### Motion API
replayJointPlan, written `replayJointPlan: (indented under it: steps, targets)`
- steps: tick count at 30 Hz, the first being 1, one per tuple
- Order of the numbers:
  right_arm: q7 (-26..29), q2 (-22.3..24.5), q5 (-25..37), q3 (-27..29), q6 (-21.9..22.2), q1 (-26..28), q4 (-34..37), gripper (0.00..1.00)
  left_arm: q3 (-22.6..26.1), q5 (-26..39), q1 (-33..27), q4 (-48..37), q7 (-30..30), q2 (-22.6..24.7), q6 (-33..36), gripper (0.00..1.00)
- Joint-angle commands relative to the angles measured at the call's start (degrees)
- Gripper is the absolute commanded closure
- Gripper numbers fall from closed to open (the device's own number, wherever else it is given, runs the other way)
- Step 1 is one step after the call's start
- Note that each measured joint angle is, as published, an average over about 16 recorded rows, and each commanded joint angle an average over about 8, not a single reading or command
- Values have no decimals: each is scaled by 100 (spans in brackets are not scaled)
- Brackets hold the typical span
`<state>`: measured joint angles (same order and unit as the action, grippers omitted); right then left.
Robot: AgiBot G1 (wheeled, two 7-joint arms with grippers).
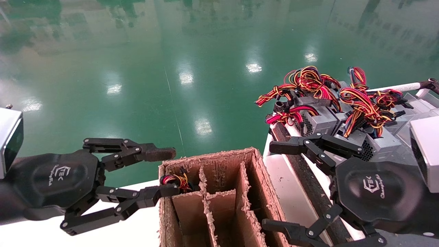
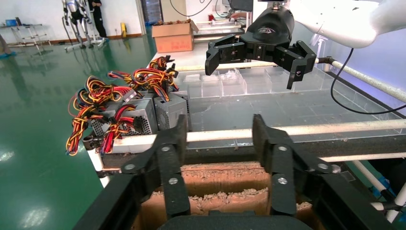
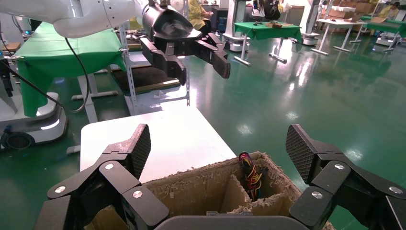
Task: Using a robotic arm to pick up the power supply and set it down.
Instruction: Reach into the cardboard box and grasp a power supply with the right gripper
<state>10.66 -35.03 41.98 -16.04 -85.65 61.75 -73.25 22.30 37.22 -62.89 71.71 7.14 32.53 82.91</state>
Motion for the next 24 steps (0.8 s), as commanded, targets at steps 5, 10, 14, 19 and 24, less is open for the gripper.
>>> replayJointPlan:
  steps: [5, 10, 14, 19, 24]
  targets:
    - [7, -1, 4, -3, 10, -6, 9, 0, 0, 0, 0, 0, 0, 0, 0, 0]
    - [79, -49, 54, -56, 72, -14, 120, 0, 0, 0, 0, 0, 0, 0, 0, 0]
    - [175, -180, 206, -169, 175, 58, 329, 0, 0, 0, 0, 0, 0, 0, 0, 0]
    - [203, -312, 496, -299, 344, 248, 507, 0, 0, -1, 0, -1, 0, 0, 0, 0]
    - [169, -345, 644, -338, 428, 354, 498, 0, 0, -2, 1, -2, 0, -1, -1, 0]
